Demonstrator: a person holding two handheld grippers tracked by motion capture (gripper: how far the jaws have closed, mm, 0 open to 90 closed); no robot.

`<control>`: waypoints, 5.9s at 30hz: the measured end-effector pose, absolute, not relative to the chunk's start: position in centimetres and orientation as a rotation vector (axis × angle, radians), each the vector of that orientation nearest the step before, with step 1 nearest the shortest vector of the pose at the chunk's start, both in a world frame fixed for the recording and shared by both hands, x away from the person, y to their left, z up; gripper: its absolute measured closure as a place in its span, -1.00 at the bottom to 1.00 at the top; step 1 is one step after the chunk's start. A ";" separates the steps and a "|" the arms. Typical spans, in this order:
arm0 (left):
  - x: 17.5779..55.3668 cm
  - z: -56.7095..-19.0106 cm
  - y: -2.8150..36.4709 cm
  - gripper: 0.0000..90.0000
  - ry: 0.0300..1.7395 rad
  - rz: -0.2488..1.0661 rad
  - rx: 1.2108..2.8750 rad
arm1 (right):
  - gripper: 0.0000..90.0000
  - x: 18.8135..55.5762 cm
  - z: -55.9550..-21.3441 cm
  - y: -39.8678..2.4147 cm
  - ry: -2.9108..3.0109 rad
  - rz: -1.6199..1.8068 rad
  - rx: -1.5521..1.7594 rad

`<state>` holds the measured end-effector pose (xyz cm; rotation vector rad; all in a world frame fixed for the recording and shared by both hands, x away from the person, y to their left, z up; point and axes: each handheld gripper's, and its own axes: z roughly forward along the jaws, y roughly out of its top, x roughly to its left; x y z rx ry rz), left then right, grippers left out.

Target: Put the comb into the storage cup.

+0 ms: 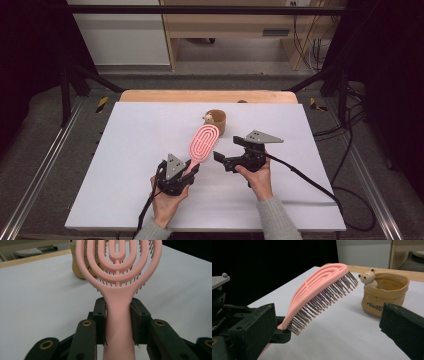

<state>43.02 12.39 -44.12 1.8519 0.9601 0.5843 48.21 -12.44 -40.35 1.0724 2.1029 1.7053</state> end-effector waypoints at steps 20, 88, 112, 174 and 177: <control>42.5 -43.9 11.3 0.54 0.930 0.608 1.847 | -0.94 48.9 -40.5 -11.3 2.097 1.694 1.125; 41.9 -44.4 9.3 0.53 0.871 0.683 1.867 | 0.32 49.0 -40.9 -10.7 2.169 1.910 1.237; 42.0 -44.2 9.2 0.48 0.862 0.667 1.859 | 0.41 48.5 -40.4 -10.8 2.176 1.946 1.207; 44.5 -41.4 21.2 -1.00 0.839 0.441 1.873 | 0.40 49.1 -35.4 -14.7 2.018 1.753 1.124; 44.4 -41.8 22.3 -1.00 0.853 0.454 1.862 | 0.40 49.1 -35.0 -14.9 2.014 1.749 1.122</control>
